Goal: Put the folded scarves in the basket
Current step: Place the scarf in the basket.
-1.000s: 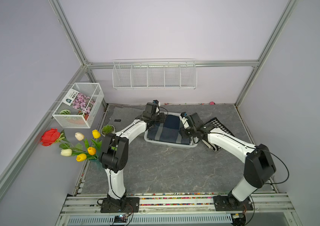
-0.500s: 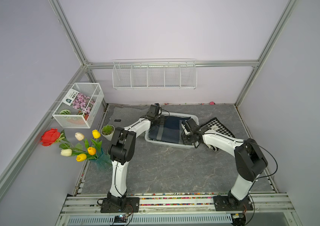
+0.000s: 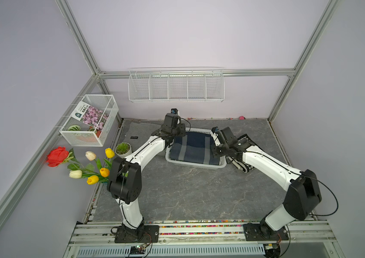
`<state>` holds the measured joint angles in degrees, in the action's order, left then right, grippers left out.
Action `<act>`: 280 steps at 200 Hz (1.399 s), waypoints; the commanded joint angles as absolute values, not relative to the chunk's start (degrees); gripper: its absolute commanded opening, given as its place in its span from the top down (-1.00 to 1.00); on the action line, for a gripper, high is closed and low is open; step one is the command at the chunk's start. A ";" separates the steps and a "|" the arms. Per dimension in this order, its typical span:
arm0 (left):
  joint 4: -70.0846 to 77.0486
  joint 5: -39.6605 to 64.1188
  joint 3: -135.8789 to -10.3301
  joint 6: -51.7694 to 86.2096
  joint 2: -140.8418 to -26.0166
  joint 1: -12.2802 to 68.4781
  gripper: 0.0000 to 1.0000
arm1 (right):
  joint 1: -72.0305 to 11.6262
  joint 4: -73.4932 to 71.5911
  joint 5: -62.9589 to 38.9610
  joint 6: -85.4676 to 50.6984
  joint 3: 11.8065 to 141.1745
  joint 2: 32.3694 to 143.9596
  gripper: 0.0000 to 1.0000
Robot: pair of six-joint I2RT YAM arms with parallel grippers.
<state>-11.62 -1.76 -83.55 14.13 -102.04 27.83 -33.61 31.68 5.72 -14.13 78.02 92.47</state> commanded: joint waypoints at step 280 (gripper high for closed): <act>-1.42 1.14 -63.82 19.88 -105.55 28.83 -0.04 | -28.21 33.43 18.75 -7.30 93.17 120.21 0.35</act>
<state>-1.85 0.91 -65.80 19.29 -106.00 29.19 -28.62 31.09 20.49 -7.64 94.13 121.03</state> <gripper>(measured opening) 0.521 0.326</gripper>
